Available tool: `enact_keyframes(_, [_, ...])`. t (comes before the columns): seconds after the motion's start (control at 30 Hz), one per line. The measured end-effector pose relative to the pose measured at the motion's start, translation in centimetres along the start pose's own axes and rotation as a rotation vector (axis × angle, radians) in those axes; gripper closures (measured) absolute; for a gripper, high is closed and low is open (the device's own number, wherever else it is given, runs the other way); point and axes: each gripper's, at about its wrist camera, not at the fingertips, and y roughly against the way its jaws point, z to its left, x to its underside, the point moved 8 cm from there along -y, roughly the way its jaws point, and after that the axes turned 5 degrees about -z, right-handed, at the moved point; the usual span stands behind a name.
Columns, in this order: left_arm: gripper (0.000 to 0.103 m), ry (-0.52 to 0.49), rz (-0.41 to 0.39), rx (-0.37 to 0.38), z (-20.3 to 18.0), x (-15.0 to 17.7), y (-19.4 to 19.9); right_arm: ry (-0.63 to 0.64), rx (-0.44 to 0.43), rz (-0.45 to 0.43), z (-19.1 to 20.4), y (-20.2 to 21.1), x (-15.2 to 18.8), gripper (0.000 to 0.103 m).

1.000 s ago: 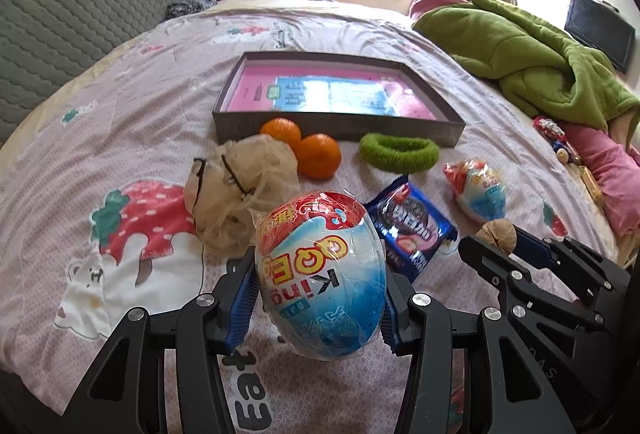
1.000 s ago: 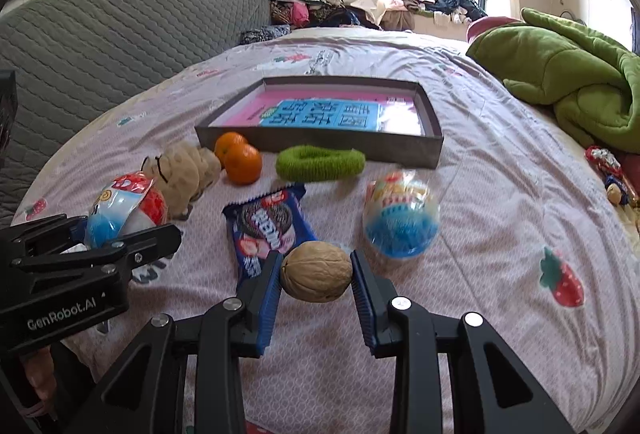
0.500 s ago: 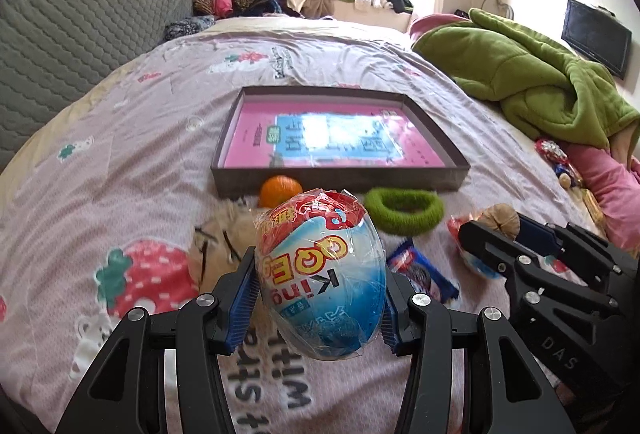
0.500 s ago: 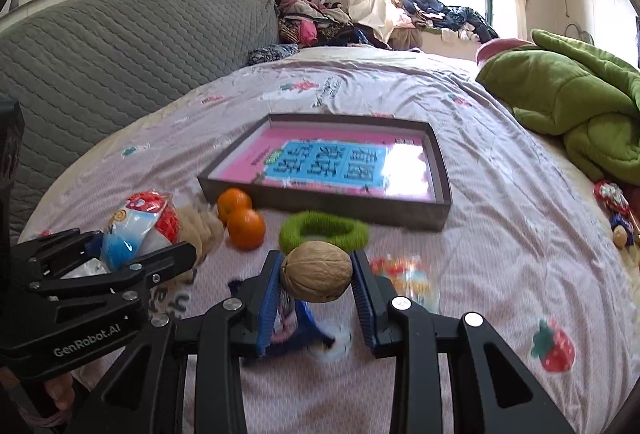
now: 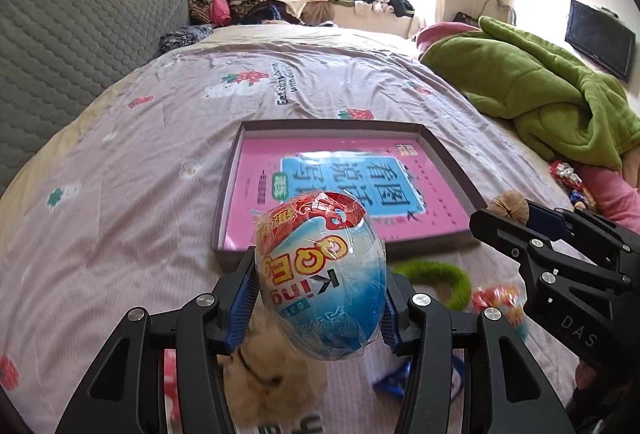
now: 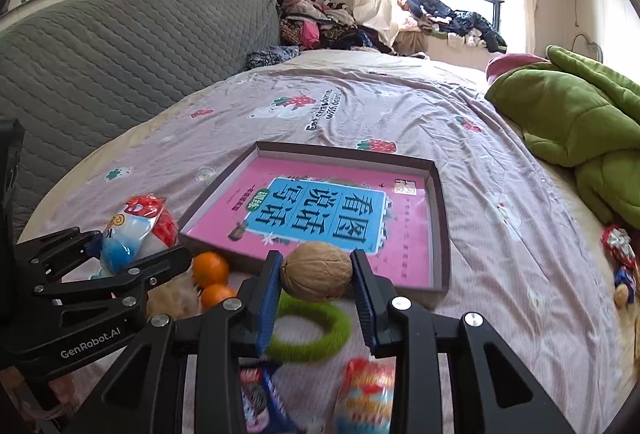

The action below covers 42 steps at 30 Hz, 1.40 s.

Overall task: Organize objects
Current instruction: 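Carry the walnut onto the pink book tray and open right tool while left carries egg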

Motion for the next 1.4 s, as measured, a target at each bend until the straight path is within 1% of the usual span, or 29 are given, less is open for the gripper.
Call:
enact_keyframes(0.13, [0.050, -0.012, 0.025, -0.008, 0.1, -1.2, -1.8, 0.016, 0.017, 0.033, -0.6, -2.0, -0.8, 0.068])
enact_keyframes(0.27, [0.050, -0.061, 0.044, -0.050, 0.3, -2.4, -3.7, 0.012, 0.028, 0.082, -1.2, -4.2, -1.3, 0.068])
enact_keyframes(0.37, [0.050, -0.060, 0.091, -0.037, 0.3, -2.7, -5.4, 0.012, 0.040, 0.126, -1.7, -6.1, -1.2, 0.068])
enact_keyframes(0.47, [0.050, -0.058, 0.151, -0.032, 0.4, -2.5, -7.3, 0.011, 0.064, 0.167, -2.4, -7.9, -0.8, 0.068])
enact_keyframes(0.5, [0.050, -0.062, 0.176, -0.035, 0.4, -2.2, -7.9, 0.001, 0.060, 0.189, -2.5, -8.5, -0.5, 0.068])
enact_keyframes(0.53, [0.050, -0.052, 0.205, -0.021, 0.4, -1.8, -8.6, -0.016, 0.047, 0.210, -2.7, -9.1, -0.3, 0.068])
enact_keyframes(0.57, [0.050, -0.049, 0.221, -0.020, 0.4, -1.5, -9.1, -0.036, 0.041, 0.230, -3.0, -9.6, -0.1, 0.068])
enact_keyframes(0.63, [0.050, -0.055, 0.242, -0.021, 0.4, -1.0, -9.9, -0.040, 0.044, 0.256, -3.4, -10.2, 0.3, 0.068])
enact_keyframes(0.7, [0.050, -0.041, 0.269, -0.025, 0.7, -0.5, -10.4, -0.038, 0.048, 0.271, -3.7, -10.6, 0.6, 0.068])
enact_keyframes(0.93, [0.050, -0.028, 0.301, -0.022, 1.1, -0.4, -11.4, -0.021, 0.059, 0.321, -3.8, -11.7, 1.4, 0.068])
enact_keyframes(1.17, [0.050, -0.042, 0.343, -0.035, 1.1, 0.5, -12.5, -0.019, 0.071, 0.357, -3.8, -12.7, 2.0, 0.068])
enact_keyframes(1.4, [0.050, -0.031, 0.352, -0.041, 1.1, 0.6, -12.8, -0.014, 0.085, 0.380, -4.1, -13.4, 2.3, 0.068])
